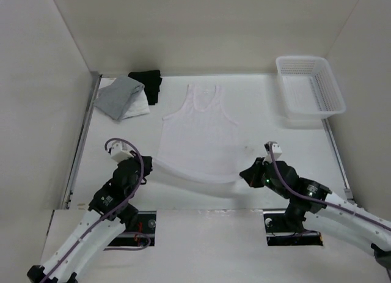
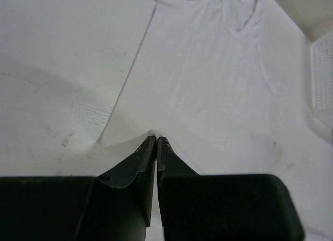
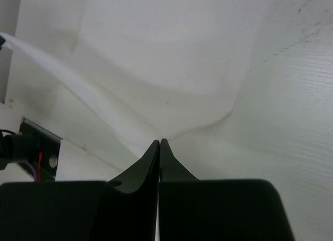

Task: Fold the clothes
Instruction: Fold the tank top

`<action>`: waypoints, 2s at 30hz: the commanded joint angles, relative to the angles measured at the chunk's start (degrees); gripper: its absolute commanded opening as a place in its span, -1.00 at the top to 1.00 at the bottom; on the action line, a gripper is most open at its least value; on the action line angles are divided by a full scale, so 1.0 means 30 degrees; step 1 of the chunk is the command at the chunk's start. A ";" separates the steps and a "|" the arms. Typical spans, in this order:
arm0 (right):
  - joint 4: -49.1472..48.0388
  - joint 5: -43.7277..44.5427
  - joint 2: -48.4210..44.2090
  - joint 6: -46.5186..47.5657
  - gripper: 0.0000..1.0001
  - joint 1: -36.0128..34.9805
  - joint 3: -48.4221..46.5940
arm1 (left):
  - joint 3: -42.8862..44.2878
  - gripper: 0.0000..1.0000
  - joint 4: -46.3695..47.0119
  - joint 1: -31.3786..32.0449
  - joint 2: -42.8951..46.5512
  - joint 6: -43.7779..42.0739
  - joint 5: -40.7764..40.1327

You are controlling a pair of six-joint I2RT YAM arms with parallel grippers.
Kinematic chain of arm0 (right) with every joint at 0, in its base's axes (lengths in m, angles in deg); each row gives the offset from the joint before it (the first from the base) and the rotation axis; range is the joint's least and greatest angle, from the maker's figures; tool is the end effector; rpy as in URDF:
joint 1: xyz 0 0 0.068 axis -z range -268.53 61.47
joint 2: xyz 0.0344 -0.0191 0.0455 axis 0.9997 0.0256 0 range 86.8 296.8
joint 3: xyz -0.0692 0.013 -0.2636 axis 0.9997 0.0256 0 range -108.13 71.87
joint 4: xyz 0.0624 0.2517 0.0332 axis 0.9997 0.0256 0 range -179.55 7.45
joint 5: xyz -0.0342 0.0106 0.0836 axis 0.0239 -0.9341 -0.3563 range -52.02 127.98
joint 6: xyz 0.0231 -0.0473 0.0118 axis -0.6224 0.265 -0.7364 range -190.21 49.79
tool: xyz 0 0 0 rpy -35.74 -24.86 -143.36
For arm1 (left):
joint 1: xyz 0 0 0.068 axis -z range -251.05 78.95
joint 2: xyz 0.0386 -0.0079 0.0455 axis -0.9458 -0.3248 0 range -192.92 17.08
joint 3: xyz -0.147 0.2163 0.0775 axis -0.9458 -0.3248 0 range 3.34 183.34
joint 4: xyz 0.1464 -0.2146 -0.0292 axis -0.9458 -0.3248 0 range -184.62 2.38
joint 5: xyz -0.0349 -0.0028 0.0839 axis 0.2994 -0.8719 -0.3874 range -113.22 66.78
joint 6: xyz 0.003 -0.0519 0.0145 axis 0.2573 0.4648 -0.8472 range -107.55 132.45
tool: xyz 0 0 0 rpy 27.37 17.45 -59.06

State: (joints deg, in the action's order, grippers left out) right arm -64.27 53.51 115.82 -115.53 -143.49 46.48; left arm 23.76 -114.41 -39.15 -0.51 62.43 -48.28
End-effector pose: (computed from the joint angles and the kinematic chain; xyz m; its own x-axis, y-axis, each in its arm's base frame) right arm 0.0838 0.1027 0.2336 -0.6604 0.2515 -0.7075 -0.2627 0.8053 0.5315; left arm 0.0990 -0.0438 0.2221 -0.3365 -0.6076 -0.7194 -0.1674 0.7904 -0.5893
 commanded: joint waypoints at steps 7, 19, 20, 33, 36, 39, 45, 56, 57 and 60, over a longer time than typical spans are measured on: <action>-0.6719 -0.2326 0.6608 0.2475 0.98 0.6605 -0.3192 | 0.2939 0.96 0.9820 -0.1913 -0.9415 -0.1947 -0.1257; -1.0535 -0.7167 2.3096 0.2981 0.97 1.4405 -1.6630 | 1.6997 0.90 1.4379 -0.5960 -2.8022 -0.2360 0.1496; -1.0506 -0.7198 2.4301 0.2746 0.95 1.4670 -1.7718 | 1.8315 0.78 1.4291 -0.6106 -2.9369 -0.2507 0.1759; -1.2023 -0.4387 2.3707 0.2217 0.22 1.3387 -1.3525 | 0.7708 0.33 1.8331 -0.4471 -2.3914 -0.2129 0.1590; -1.3724 -0.4239 2.1332 0.1400 0.84 1.2478 -0.9539 | 0.4566 0.29 1.8245 -0.3882 -2.1770 -0.1601 0.1467; -1.4779 -0.4356 1.9864 0.0577 0.94 1.1804 -0.6547 | 0.2718 0.18 1.8216 -0.4144 -2.0859 -0.0929 0.2868; -1.6247 -0.4326 1.7490 0.0400 0.56 1.1274 -0.2705 | 0.1425 0.06 2.0320 -0.5842 -2.1880 0.0157 0.5333; -1.9206 -0.4386 1.8541 -0.1621 0.11 1.1743 -0.0092 | 0.2156 0.17 2.3576 -0.6840 -2.6070 0.2119 0.7883; -1.9265 -0.4269 1.8541 -0.1738 0.11 1.1685 -0.0092 | 0.2214 0.21 2.3519 -0.6869 -2.6275 0.2208 0.7797; -1.9324 -0.4005 1.8512 -0.1915 0.09 1.1655 -0.0238 | 0.2448 0.37 2.3576 -0.7044 -2.7036 0.2589 0.7708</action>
State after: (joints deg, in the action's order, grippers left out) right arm -116.35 40.11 171.40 -119.42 -108.76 46.29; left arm 29.99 -44.45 -59.61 -79.37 68.41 -26.47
